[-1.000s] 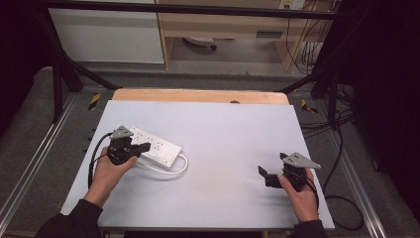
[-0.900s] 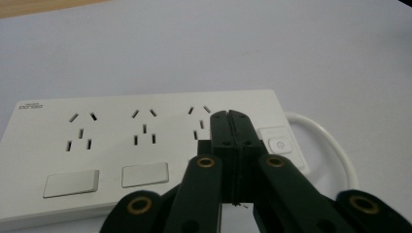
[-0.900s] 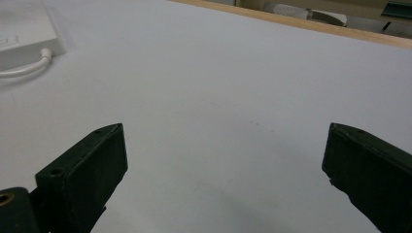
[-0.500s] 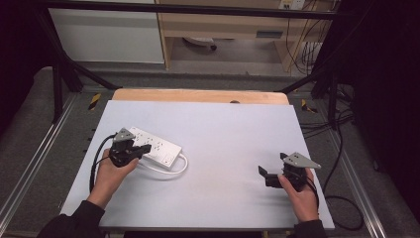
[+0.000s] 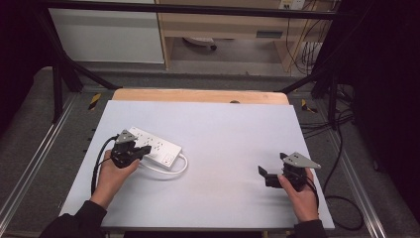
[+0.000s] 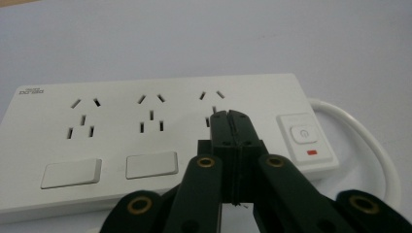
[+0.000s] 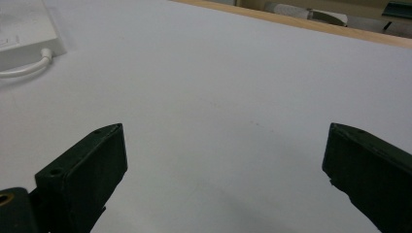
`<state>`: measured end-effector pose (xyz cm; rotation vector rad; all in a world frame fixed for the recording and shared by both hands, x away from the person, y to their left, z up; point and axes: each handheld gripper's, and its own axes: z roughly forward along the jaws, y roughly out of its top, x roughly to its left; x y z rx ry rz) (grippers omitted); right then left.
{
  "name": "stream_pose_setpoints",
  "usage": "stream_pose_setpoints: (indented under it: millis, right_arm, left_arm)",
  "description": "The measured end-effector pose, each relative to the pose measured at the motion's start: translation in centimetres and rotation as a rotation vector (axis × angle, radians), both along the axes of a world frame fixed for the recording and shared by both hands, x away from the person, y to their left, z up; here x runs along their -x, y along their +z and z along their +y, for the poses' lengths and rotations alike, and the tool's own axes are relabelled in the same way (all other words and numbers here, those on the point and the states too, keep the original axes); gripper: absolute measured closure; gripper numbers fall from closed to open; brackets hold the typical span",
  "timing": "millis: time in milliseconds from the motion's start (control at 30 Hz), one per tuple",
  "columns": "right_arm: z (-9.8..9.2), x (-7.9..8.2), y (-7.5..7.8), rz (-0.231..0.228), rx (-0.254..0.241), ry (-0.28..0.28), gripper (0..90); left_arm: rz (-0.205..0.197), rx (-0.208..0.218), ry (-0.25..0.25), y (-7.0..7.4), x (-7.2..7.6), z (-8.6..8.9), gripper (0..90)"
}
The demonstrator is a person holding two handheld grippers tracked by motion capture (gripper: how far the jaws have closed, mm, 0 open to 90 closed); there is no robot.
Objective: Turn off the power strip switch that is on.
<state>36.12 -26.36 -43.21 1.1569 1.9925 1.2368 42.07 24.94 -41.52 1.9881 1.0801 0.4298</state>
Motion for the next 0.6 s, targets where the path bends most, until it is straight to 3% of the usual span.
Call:
stream_pose_setpoints:
  millis: [600]
  right_arm:
    - [0.05, -0.01, -0.03, 0.004, 0.005, 0.004, 2.7]
  left_arm:
    - [0.002, -0.013, 0.020, -0.71, -0.28, 0.08, 90.0]
